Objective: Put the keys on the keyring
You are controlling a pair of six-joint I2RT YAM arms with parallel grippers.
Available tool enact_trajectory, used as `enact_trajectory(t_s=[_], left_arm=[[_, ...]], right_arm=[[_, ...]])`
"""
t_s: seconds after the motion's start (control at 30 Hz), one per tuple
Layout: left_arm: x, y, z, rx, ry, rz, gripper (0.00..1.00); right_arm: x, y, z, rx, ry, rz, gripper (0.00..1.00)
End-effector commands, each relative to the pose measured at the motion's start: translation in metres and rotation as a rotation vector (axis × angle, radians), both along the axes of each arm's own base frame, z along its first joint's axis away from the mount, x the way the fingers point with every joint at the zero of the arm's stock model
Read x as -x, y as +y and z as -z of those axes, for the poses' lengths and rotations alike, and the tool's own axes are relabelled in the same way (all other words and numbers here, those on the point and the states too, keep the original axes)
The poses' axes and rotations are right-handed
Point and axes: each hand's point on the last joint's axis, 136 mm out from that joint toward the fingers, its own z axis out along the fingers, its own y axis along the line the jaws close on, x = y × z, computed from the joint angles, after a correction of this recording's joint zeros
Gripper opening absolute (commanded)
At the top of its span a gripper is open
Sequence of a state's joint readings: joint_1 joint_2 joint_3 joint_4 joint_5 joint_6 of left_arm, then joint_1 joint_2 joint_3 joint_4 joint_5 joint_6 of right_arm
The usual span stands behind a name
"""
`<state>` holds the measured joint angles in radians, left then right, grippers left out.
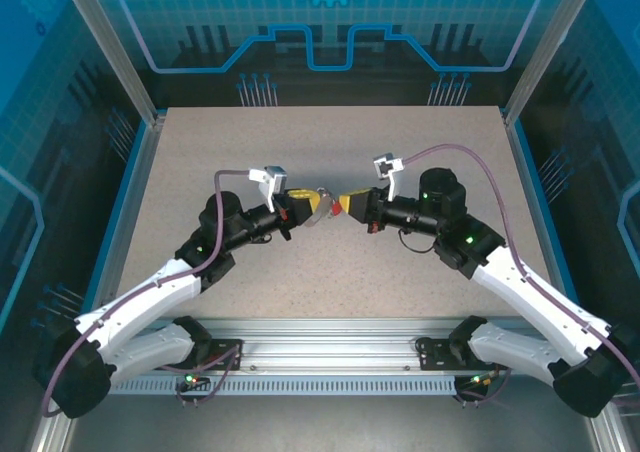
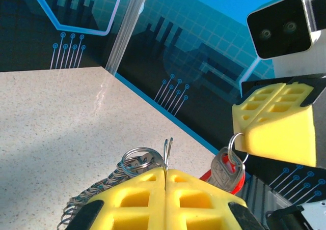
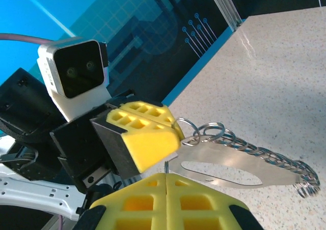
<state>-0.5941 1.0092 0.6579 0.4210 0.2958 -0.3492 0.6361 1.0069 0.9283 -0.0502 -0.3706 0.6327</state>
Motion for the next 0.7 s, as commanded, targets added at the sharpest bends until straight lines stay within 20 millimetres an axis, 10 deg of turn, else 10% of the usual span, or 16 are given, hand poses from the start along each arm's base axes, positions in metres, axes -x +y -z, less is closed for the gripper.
enact_trajectory(t_s=[0.0, 0.67], left_arm=[[-0.003, 0.000, -0.021, -0.023, -0.105, -0.023, 0.00], [-0.012, 0.009, -0.024, -0.207, -0.285, -0.097, 0.00]], right_arm=[[-0.003, 0.005, -0.024, -0.044, -0.055, 0.002, 0.00], [-0.021, 0.019, -0.025, -0.079, -0.047, -0.002, 0.00]])
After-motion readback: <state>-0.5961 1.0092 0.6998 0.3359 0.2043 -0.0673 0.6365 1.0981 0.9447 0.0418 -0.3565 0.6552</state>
